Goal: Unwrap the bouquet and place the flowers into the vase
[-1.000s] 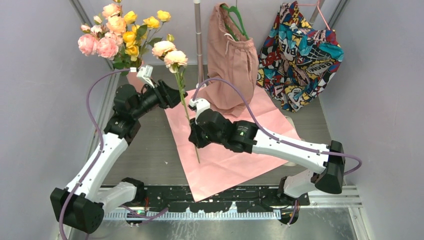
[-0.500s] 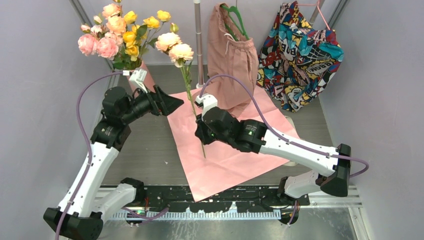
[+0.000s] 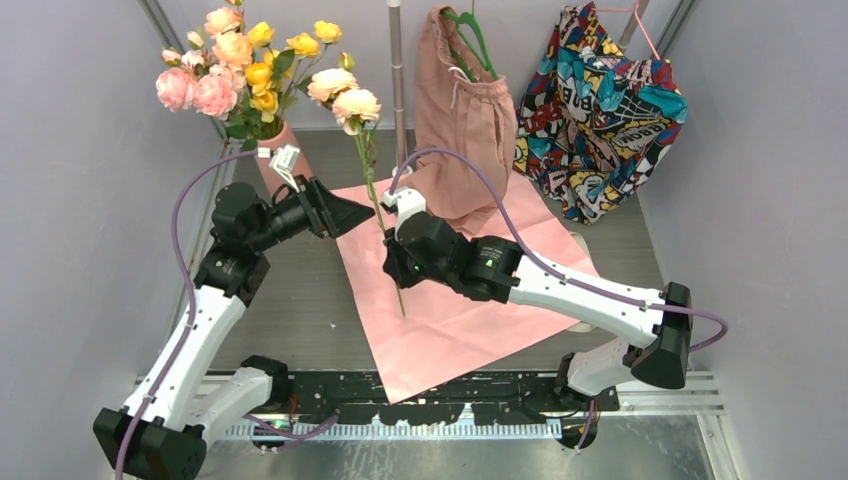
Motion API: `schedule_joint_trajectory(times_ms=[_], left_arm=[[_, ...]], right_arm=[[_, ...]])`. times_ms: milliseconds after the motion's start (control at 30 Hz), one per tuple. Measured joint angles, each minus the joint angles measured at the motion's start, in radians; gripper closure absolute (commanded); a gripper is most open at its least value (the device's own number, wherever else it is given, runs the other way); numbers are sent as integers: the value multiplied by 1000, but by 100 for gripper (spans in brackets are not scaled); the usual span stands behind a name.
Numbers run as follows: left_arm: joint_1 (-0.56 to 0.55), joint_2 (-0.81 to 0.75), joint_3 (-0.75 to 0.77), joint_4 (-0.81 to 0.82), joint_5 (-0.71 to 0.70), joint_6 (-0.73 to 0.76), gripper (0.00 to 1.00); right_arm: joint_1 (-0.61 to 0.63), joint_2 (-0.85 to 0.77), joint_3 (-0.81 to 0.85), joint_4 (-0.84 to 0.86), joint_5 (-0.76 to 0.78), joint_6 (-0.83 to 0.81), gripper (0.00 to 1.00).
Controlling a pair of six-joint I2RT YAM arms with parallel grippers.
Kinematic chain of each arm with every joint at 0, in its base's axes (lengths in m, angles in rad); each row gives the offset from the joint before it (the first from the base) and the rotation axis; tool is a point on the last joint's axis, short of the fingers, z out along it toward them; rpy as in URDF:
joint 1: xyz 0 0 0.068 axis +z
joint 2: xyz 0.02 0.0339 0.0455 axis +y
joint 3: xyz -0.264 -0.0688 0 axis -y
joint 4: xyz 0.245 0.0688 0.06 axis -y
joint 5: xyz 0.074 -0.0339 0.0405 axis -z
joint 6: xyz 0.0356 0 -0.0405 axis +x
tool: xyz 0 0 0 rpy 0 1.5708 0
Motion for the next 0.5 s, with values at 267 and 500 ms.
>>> schedule_joint_trajectory(times_ms=[267, 500], left_arm=[[0, 25, -31, 121, 24, -61, 32], [0, 50, -39, 210, 38, -100, 45]], right_arm=[[-1, 0, 0, 0, -6, 1, 99], [-1, 0, -1, 15, -28, 10, 99]])
